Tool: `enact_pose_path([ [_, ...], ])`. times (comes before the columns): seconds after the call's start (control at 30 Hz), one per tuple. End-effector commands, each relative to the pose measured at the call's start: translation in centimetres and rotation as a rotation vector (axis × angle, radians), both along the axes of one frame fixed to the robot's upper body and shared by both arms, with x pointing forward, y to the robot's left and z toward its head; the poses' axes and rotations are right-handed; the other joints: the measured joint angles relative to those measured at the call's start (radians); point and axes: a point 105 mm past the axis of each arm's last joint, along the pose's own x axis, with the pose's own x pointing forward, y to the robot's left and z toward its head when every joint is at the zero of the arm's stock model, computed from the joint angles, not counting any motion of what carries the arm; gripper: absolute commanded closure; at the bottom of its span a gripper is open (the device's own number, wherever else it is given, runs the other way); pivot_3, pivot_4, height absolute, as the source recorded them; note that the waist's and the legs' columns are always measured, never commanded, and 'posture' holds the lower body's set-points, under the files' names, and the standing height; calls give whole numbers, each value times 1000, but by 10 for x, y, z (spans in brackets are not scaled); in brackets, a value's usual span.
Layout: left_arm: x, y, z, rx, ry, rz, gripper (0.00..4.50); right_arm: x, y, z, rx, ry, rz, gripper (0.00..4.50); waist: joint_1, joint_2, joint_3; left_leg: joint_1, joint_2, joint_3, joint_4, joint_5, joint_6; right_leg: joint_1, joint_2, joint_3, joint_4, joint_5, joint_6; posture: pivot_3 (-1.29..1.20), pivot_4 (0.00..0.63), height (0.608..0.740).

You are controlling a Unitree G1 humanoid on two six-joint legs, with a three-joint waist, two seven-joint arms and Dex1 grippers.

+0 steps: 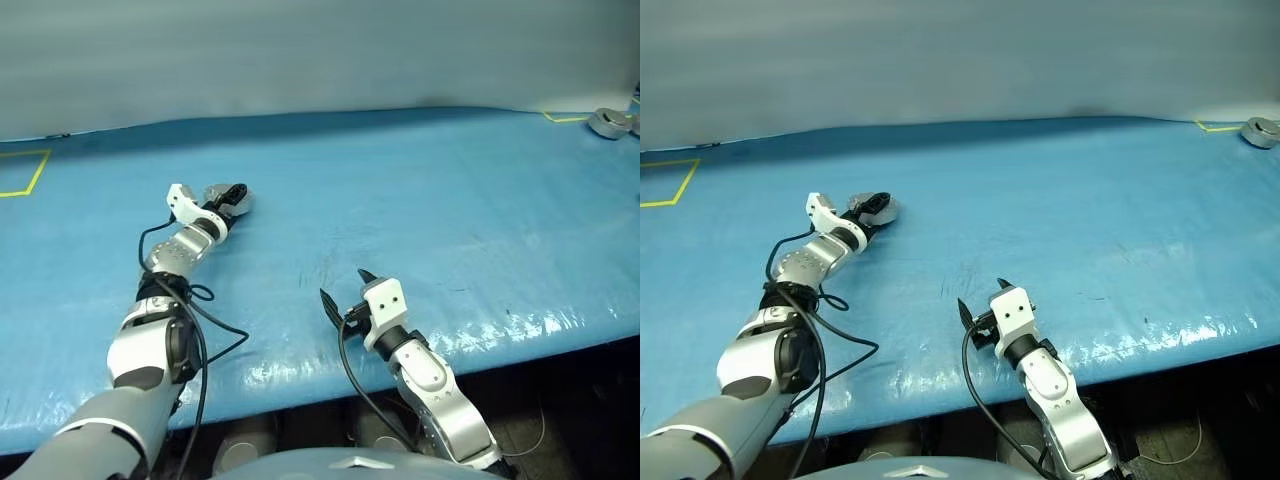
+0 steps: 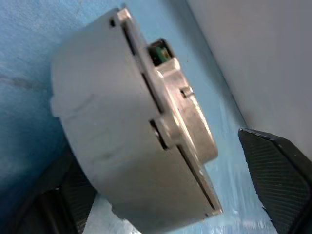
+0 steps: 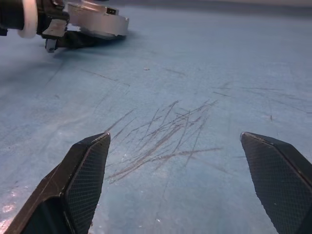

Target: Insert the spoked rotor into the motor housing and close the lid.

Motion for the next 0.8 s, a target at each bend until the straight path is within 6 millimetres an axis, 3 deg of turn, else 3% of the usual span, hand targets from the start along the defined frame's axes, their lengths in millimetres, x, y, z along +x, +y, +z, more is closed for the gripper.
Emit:
enact_pose_path([
  [0.03, -37, 16, -32, 25, 149, -15, 23, 0, 5, 13, 26, -37, 20, 0, -5, 0, -2, 1, 1, 0, 0, 0, 0, 0, 0, 0, 0, 0, 0, 0, 150, 740],
  [0.2, -88, 20, -34, 108, 169, -101, 23, -3, 12, 11, 63, -12, 62, 0, -5, 2, -6, 13, 2, 2, -3, 0, 0, 11, 0, 3, -1, -1, -1, 0, 150, 740],
  [0.33, -127, 0, -25, 448, 29, -303, 23, -2, 12, 18, 83, -52, 77, 0, -1, 3, -7, 14, 3, 3, -5, -1, -1, 11, -2, 4, -1, -6, -8, 0, 150, 740],
  [0.47, -141, -13, -10, 742, -204, -306, 23, 0, 7, 26, 87, -134, 64, 0, 26, 3, -6, 12, 3, 4, -6, -1, -1, 9, -4, 4, -2, -7, -9, 0, 150, 740],
  [0.6, -151, -35, 7, 987, -475, -247, 23, -1, -2, 18, 65, -115, 54, 0, 47, 2, -6, 8, 4, 4, -5, -1, -1, 6, -5, 3, -3, -7, -10, 0, 150, 740],
  [0.67, -161, -46, 18, 995, -650, -203, 23, -2, -7, 17, 48, -120, 47, 0, 52, 1, -7, 4, 4, 4, -5, -1, -1, 3, -6, 3, -3, -7, -10, 0, 150, 740],
  [0.8, -169, -58, 9, 934, -686, -212, 23, -5, -9, 20, 41, -141, 55, 0, 53, 1, -6, -4, 4, 5, -4, -1, 0, -6, -6, 3, -3, -6, -10, 0, 150, 740],
])
